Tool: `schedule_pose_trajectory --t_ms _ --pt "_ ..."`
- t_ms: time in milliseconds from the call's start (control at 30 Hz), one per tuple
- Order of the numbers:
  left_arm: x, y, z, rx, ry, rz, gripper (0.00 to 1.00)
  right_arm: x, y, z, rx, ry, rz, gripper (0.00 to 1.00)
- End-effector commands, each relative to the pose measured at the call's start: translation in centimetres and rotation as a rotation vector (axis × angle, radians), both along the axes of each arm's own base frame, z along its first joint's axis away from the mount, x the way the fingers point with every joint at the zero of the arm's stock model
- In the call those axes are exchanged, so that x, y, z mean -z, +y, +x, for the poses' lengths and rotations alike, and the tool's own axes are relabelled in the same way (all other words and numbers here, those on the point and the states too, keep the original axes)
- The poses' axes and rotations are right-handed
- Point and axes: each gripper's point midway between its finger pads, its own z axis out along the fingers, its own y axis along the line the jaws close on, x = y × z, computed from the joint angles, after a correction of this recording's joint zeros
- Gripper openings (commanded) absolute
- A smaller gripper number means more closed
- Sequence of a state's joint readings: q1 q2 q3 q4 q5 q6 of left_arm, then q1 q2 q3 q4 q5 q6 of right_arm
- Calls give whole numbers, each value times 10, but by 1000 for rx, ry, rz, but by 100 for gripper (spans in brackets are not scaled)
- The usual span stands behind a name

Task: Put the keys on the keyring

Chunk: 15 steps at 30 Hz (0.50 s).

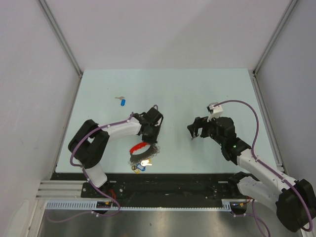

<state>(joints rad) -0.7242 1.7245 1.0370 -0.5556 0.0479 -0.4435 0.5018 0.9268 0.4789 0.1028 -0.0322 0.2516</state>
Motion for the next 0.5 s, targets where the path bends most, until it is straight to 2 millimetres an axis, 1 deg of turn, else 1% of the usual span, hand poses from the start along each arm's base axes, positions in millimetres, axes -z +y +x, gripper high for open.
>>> schedule_pose_trajectory --t_ms 0,33,100,133,167,233,267,300,333,367,400,433,467 --pt "-12 -14 5 14 -33 -74 0 -12 7 2 -30 -39 34 89" --pt "-25 -18 8 15 -72 -108 0 -14 8 1 -39 -44 40 90" --pt "-36 -26 13 35 -130 -176 1 -17 14 -2 -75 -47 56 89" --pt "-46 -28 12 47 -162 -210 0 -19 20 -6 -109 -44 74 88" --pt "-55 -34 18 54 -213 -251 0 -19 23 -8 -129 -42 83 88" --pt "-68 -34 18 72 -276 -295 0 -23 32 -13 -176 -30 123 87" --pt "-77 -40 22 85 -323 -339 0 -23 36 -16 -193 -21 138 87" --pt "-82 -43 22 100 -347 -366 1 -26 40 -17 -212 -23 155 86" --pt "-81 -41 18 107 -359 -379 0 -25 46 -23 -246 0 180 84" --pt "-97 -46 23 116 -423 -431 1 -27 50 -26 -267 2 193 84" --pt "-102 -48 21 129 -443 -457 0 -31 56 -29 -294 -12 210 83" --pt "-101 -48 19 139 -463 -479 1 -31 61 -34 -325 -8 224 82" --pt "-113 -49 20 149 -510 -518 0 -32 64 -37 -339 -10 238 81"
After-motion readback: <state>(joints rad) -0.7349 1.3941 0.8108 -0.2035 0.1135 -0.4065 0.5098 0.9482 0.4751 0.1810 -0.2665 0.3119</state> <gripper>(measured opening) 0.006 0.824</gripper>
